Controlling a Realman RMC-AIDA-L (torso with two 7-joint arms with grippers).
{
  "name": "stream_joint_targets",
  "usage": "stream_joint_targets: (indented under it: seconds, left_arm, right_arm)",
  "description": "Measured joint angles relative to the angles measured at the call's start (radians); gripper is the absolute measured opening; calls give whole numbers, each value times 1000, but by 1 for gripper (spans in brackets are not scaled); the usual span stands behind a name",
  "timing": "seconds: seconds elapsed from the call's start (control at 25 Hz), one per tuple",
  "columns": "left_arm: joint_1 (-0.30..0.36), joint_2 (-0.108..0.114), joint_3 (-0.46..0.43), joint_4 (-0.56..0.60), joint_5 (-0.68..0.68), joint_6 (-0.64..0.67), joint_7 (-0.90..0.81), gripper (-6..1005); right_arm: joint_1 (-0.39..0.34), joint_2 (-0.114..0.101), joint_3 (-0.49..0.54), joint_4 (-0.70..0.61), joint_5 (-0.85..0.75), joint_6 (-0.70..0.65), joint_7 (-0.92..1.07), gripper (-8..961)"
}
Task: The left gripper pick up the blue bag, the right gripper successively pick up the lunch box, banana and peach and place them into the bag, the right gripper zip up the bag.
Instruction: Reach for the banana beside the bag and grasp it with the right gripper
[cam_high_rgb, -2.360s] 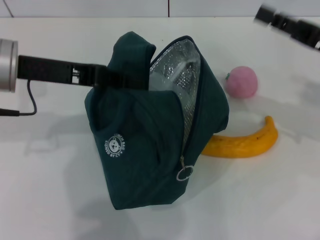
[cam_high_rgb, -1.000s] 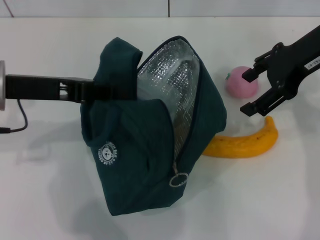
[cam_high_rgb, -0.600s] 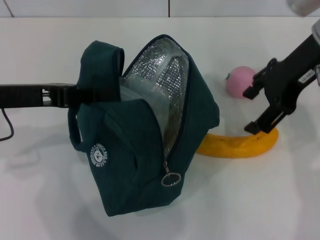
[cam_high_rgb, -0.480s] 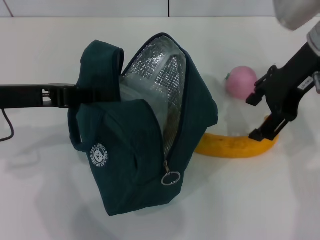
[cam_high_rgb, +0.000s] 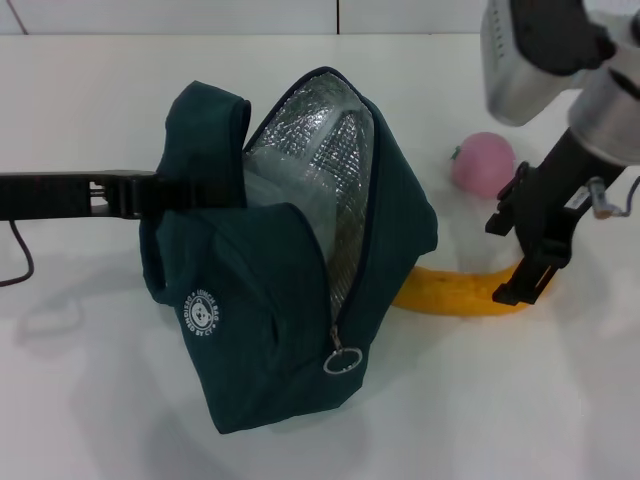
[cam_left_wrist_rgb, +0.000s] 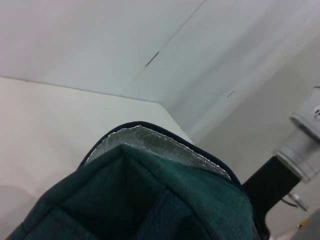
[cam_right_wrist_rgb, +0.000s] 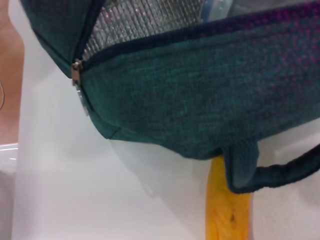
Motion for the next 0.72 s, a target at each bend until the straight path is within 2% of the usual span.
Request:
stream_joint_targets:
  seconds: [0.16, 0.72]
  left_arm:
    - [0, -1, 5, -1, 0, 0, 1, 38]
    - [-7, -1, 5, -5, 0, -2, 2, 38]
  right_arm:
    - [31, 3, -44, 85, 11, 58, 2, 870]
    - [82, 7, -160, 241, 94, 207, -6, 868]
